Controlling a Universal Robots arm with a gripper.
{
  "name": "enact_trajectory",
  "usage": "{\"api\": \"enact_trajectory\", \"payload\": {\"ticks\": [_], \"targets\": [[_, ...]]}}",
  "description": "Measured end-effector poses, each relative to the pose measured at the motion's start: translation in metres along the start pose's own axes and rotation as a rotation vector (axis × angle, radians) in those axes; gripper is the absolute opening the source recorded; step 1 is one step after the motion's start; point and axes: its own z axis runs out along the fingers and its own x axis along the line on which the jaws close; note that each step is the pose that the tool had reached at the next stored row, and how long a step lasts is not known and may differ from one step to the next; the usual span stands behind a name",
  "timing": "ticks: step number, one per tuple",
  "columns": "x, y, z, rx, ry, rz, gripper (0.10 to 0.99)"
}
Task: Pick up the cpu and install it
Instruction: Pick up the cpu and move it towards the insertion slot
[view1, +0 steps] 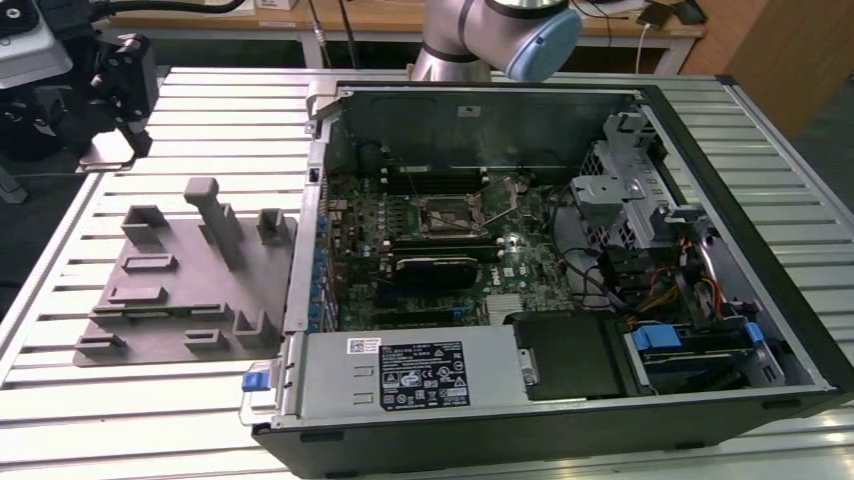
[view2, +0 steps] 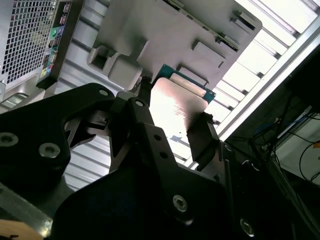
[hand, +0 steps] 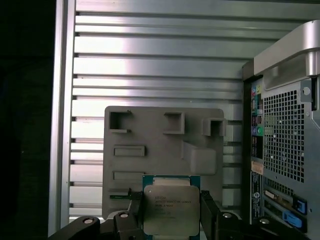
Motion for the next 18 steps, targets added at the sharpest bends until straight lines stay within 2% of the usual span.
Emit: {"api": "enact_trajectory", "payload": {"ticks": [18], "targets": [[-0.0333, -0.0002, 0.0007, 0.0, 0.0001, 0.0, 0.541]]}}
